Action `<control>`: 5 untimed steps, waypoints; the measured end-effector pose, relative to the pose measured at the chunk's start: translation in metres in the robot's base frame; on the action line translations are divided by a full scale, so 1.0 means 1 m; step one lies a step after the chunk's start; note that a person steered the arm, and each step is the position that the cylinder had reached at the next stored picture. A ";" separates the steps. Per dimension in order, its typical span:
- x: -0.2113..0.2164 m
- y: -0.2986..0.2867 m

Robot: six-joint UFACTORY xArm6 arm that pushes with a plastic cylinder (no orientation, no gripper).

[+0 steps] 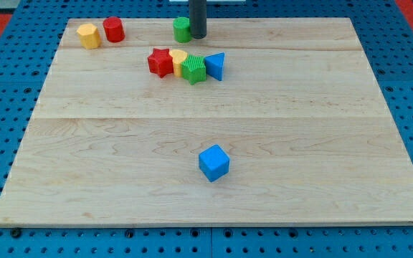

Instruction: Move your arm towards the red circle

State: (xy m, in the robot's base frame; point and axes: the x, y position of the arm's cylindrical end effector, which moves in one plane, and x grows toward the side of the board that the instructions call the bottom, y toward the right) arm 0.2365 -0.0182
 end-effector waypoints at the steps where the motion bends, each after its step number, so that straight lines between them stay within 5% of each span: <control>1: 0.002 0.025; 5: 0.007 0.083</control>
State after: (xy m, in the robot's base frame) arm 0.2437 0.0644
